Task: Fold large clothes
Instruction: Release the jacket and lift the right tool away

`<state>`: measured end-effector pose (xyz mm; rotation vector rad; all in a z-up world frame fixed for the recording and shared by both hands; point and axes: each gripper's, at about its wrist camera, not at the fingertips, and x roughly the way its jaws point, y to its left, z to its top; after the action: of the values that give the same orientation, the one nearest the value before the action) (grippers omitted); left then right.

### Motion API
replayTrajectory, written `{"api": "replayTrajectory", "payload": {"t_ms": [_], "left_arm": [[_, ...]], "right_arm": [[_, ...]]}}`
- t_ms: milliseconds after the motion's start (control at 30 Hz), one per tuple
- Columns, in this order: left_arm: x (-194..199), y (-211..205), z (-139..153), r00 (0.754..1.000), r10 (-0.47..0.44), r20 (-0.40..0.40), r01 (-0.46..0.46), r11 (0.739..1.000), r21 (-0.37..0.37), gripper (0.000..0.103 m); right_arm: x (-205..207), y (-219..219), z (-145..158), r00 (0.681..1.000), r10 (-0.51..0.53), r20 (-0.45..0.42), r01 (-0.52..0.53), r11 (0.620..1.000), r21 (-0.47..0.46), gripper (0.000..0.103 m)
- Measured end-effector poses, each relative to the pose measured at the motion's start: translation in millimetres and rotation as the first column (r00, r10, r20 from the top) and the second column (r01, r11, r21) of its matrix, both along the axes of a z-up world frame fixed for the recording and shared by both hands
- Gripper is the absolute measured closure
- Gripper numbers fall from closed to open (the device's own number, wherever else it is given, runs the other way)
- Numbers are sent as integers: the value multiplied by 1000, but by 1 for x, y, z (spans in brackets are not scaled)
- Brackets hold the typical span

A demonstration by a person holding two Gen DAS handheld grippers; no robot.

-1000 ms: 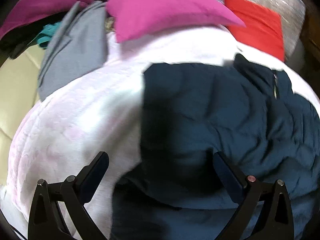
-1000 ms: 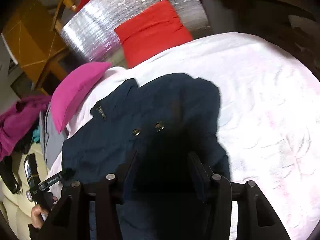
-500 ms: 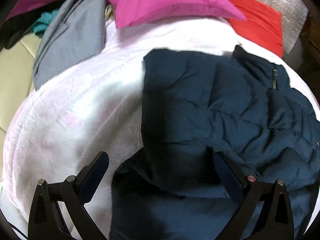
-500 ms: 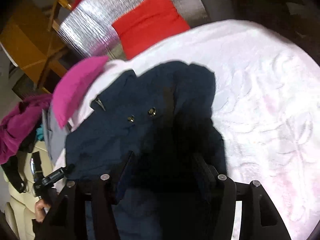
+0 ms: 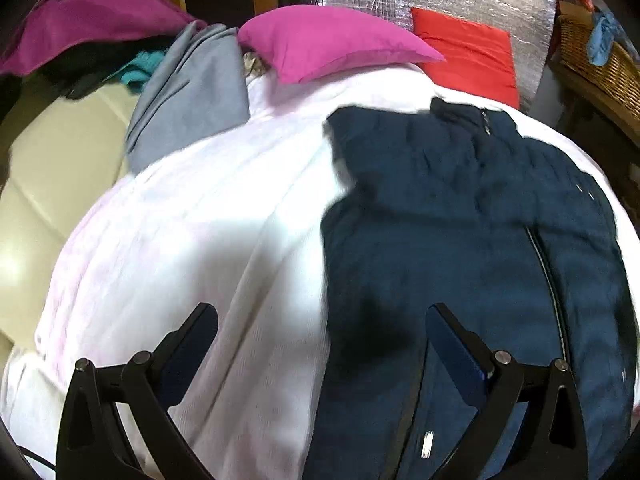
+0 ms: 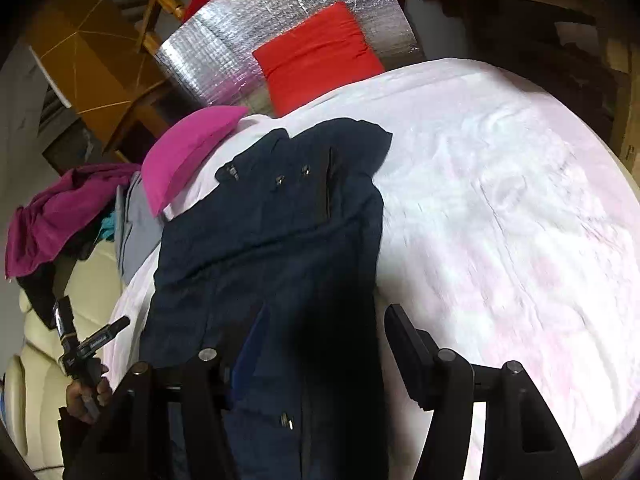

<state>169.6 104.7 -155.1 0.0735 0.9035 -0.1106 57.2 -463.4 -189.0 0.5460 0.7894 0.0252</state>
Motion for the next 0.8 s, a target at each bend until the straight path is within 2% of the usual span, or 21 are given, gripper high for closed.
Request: {"api": "replayTrajectory", "payload": {"t_ms": [133,300,433,600,700,800], "left_arm": [[-32,18,-1,999,-6,-32,7,1000,23,0],[-63,34,4,995,13,-96,-14,1000,-12,0],[-72,38,2,982,48,-183,-56,998,-36,0],[-76,42,-5,971,76,-227,-85,996,-27,0],[-76,50,-15,953,110,-281,-116,993,-3,0],[-79,61,-26,931,120,-345,-147,988,-52,0]], "right_arm": [[-22,3,-6,1000,17,6,-17,1000,27,34],[-46,7,-17,999,35,10,-36,998,52,33],[-58,8,-28,998,63,8,-64,996,69,32],[-66,10,-49,997,77,-13,-75,990,119,31],[-73,14,-60,995,100,-23,-96,985,145,31],[-80,17,-71,993,115,-25,-108,977,184,31]]}}
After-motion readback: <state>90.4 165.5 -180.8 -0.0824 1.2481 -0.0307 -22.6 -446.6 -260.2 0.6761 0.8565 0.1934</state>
